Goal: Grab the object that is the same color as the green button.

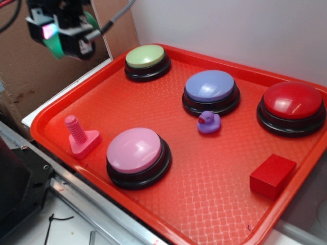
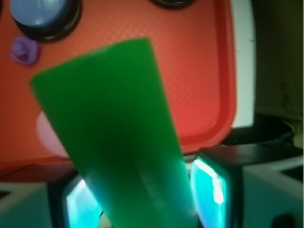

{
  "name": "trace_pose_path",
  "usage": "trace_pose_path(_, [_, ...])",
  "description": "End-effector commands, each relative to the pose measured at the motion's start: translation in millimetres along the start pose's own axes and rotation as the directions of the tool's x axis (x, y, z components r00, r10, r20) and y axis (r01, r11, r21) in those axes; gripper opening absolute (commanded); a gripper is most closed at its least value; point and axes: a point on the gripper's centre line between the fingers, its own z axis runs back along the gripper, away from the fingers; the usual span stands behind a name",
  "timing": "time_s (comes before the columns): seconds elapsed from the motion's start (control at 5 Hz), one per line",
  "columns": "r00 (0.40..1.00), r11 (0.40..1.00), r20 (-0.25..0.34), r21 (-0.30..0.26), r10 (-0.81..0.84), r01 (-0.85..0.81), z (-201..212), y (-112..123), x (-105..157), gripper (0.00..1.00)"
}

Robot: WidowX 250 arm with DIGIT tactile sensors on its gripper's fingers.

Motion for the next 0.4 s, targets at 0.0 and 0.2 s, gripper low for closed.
trace_pose_path(0.0, [0.988, 1.000, 0.153, 0.017, -0.010, 0.008, 86.4, -15.2, -11.8, 0.00])
trace_pose_path(0.2, [0.984, 1.000, 0.175, 0.022, -0.026, 0.022, 84.6, -15.9, -13.5, 0.00])
